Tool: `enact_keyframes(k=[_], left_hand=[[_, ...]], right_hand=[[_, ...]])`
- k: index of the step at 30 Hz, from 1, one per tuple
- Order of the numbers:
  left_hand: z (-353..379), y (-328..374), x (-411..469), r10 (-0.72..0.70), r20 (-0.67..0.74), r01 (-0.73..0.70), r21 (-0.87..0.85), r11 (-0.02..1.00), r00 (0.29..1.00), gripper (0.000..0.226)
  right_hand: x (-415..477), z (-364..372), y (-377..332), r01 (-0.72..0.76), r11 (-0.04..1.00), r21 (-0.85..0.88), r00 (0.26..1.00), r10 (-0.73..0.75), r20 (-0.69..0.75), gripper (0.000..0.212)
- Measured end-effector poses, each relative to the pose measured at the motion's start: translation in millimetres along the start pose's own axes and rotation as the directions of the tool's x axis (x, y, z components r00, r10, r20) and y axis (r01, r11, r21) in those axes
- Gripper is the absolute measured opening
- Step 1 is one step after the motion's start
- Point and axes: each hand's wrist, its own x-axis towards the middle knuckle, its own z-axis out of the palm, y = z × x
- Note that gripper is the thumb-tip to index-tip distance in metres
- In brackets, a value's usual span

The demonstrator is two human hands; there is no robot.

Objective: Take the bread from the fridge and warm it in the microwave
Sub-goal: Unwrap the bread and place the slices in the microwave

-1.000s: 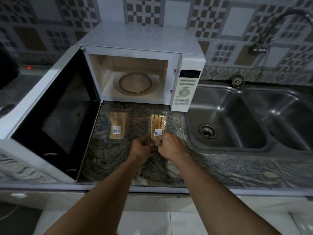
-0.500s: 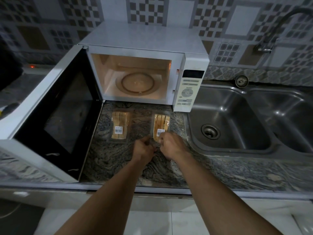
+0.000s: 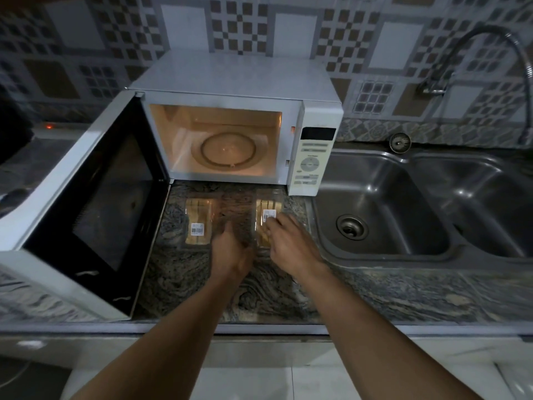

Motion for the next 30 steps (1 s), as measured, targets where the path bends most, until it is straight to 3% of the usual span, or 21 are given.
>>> enact_keyframes(k=[2, 4, 10, 13, 17, 21, 25, 30], left_hand=[[-7.7, 4.5, 10.4, 0.129, -0.049, -0.128, 0.032, 0.991, 0.99, 0.07], [-9.9, 6.6, 25.6, 0.222, -0.007, -0.22, 0.126, 0.967, 0.975, 0.081], [-16.6, 7.8, 47.8, 0.406, 0.115, -0.421, 0.2, 0.884, 0.907, 0.053], [-19.5, 6.7, 53.4, 0.488, 0.083, -0.494, 0.186, 0.849, 0.869, 0.046], [-20.7, 11.1, 59.0, 0.512, 0.031, -0.511, 0.143, 0.848, 0.858, 0.045], [-18.0, 14.8, 68.9, 0.465, 0.002, -0.463, 0.094, 0.881, 0.886, 0.038], [-13.4, 21.4, 81.0, 0.491, 0.004, -0.49, 0.093, 0.867, 0.871, 0.033], [-13.7, 25.0, 85.5, 0.505, -0.017, -0.503, 0.064, 0.862, 0.863, 0.029]], right_hand=[[2.3, -3.2, 0.9, 0.001, 1.0, 0.002, 0.998, -0.001, -0.057, 0.024], [3.9, -5.4, 1.5, 0.0, 1.0, 0.009, 0.994, 0.001, -0.107, 0.021], [9.9, -11.7, 3.3, -0.027, 0.999, 0.017, 0.979, 0.03, -0.201, 0.025], [14.0, -12.4, 5.9, -0.082, 0.995, 0.057, 0.963, 0.094, -0.252, 0.028], [13.8, -12.1, 4.5, -0.218, 0.949, 0.226, 0.917, 0.279, -0.285, 0.049], [11.9, -5.4, 0.2, -0.409, 0.846, 0.34, 0.866, 0.478, -0.148, 0.073], [18.3, 6.7, -6.0, -0.53, 0.786, 0.317, 0.833, 0.552, 0.023, 0.068], [36.9, 27.4, -9.7, -0.621, 0.748, 0.235, 0.782, 0.611, 0.125, 0.06]])
